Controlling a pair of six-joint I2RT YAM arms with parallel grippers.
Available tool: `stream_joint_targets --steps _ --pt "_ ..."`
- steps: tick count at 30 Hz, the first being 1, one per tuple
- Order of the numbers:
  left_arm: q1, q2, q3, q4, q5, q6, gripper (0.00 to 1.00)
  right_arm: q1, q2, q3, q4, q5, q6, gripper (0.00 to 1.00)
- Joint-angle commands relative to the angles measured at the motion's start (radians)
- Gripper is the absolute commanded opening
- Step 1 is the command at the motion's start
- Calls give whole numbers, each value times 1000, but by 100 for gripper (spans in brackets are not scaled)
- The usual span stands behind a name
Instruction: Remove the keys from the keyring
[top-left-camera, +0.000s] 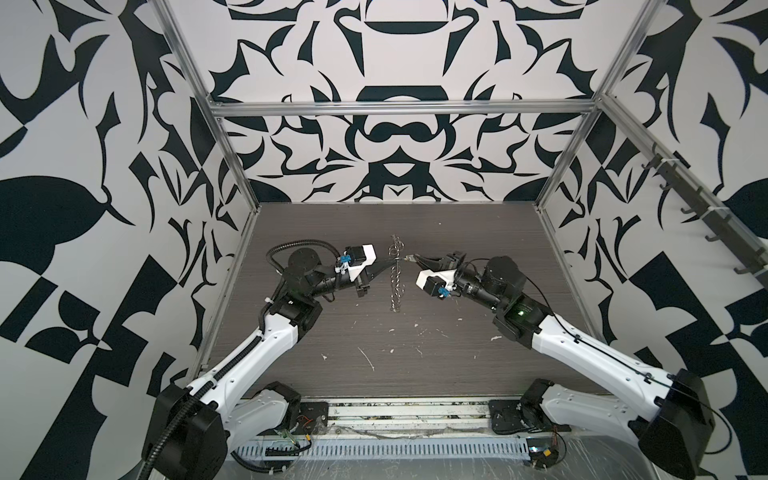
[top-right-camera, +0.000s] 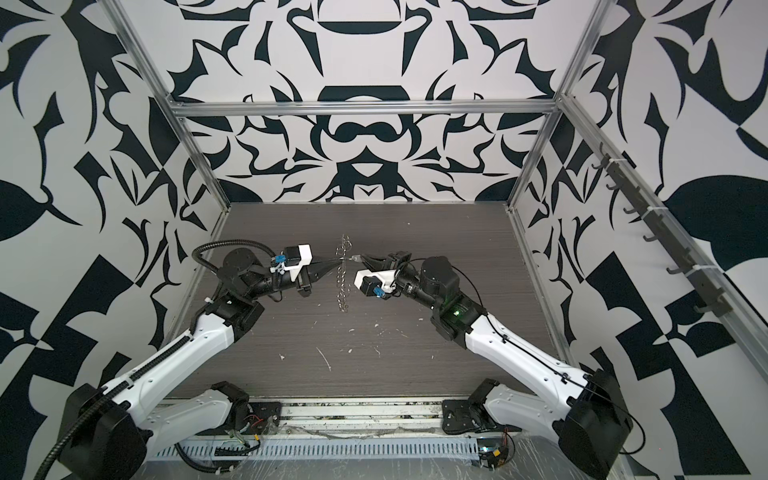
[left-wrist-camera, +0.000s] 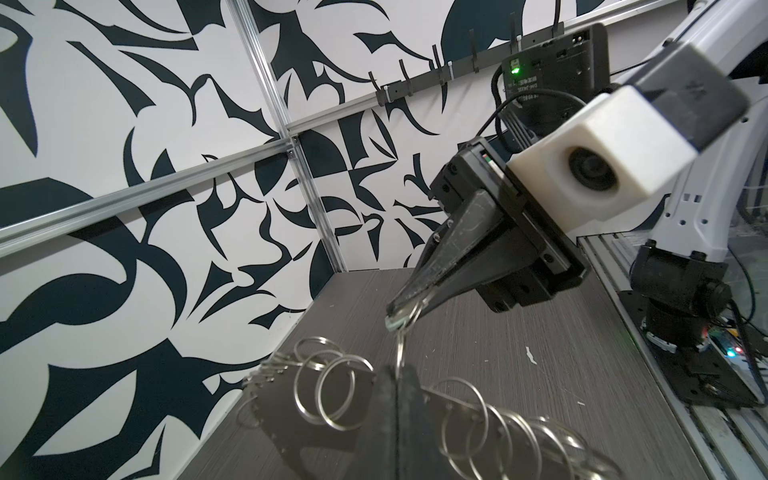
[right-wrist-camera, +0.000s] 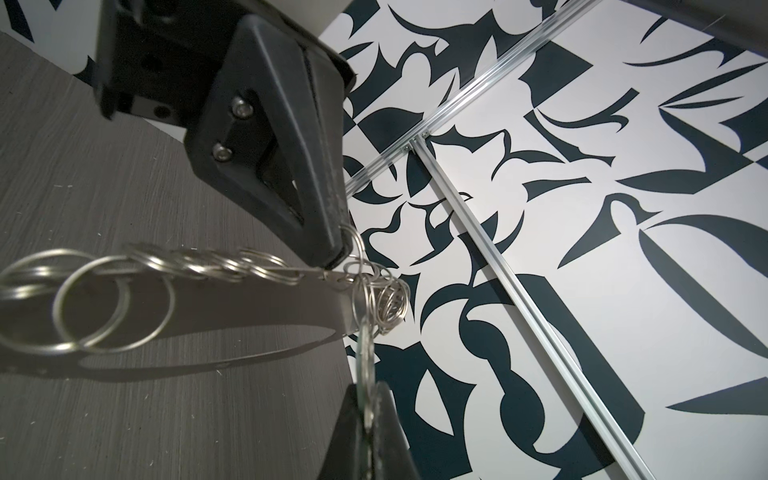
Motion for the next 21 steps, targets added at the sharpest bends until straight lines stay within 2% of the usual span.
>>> stream_joint_targets --steps 1,4,7,13,15,17,19,21 --pt "15 -12 15 -6 -15 -11 0 -20 -7 4 81 38 -99 0" --pt "15 -12 20 -20 -4 -11 0 -21 15 8 149 65 -163 0" --pt "14 -19 14 -20 1 3 0 -20 24 36 150 49 -159 0" --pt "15 -44 -18 14 -7 51 0 -20 6 138 -103 -107 -19 0" --pt "15 -49 -18 18 -23 46 0 -21 9 152 -155 -115 22 0" --pt "15 -47 -10 16 -34 29 0 -22 1 106 -80 -109 74 0" --pt "16 -41 2 10 -41 -3 0 -33 -9 45 55 -127 188 0" --pt "16 -33 13 5 -39 -29 0 -41 -7 30 111 -166 288 0"
